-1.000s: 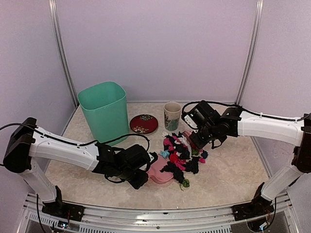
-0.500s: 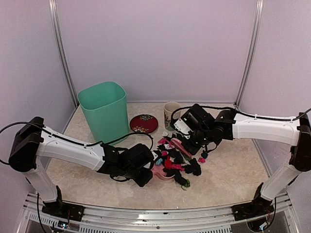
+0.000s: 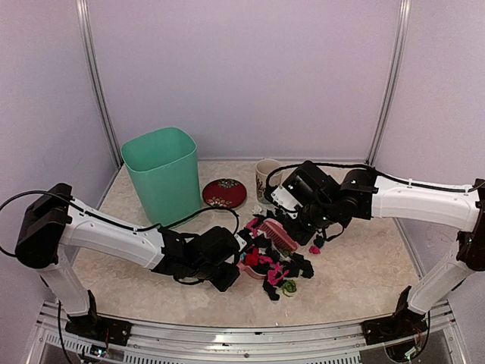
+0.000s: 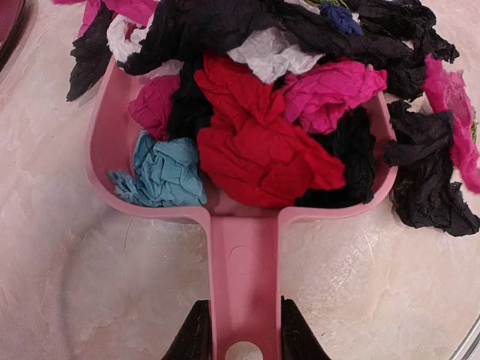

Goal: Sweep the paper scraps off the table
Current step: Sweep the paper scraps into the dustpan.

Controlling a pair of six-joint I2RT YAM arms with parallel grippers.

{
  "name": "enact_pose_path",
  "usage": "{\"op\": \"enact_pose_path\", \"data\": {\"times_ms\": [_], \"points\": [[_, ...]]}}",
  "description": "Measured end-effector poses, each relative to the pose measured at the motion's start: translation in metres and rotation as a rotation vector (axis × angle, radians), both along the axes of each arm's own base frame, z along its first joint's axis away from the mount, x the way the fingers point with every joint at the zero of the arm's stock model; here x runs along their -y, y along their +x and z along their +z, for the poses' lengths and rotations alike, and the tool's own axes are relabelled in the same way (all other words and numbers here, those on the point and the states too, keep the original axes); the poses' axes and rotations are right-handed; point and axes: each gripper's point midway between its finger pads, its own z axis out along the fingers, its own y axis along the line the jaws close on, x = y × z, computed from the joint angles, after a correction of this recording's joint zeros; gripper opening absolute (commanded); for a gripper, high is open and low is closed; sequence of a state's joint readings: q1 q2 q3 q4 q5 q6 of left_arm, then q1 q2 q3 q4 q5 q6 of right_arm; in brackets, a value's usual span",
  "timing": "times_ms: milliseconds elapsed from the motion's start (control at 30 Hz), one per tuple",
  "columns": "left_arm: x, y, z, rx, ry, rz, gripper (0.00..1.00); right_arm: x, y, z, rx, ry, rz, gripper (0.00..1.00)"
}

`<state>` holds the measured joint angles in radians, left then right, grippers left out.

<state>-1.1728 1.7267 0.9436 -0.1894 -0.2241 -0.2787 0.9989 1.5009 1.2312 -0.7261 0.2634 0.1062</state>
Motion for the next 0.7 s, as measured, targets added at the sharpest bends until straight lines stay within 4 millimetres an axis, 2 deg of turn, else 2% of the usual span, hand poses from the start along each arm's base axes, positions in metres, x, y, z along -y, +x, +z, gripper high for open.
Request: {"op": "enact_pose_path", "data": {"times_ms": [333, 567, 700], "points": [[-0.013, 0.009, 0.015, 0.079, -0.013, 0.043, 0.0, 0.034, 0.015, 0.03, 0.128, -0.042, -0.147, 0.0], [-0.016, 0.015, 0.037, 0.134, -0.045, 0.069, 0.0, 0.067, 0.022, 0.076, 0.25, 0.047, -0.287, 0.0], [-0.018, 0.019, 0.056, 0.168, -0.08, 0.08, 0.0, 0.087, 0.023, 0.084, 0.275, 0.075, -0.353, 0.0]]}}
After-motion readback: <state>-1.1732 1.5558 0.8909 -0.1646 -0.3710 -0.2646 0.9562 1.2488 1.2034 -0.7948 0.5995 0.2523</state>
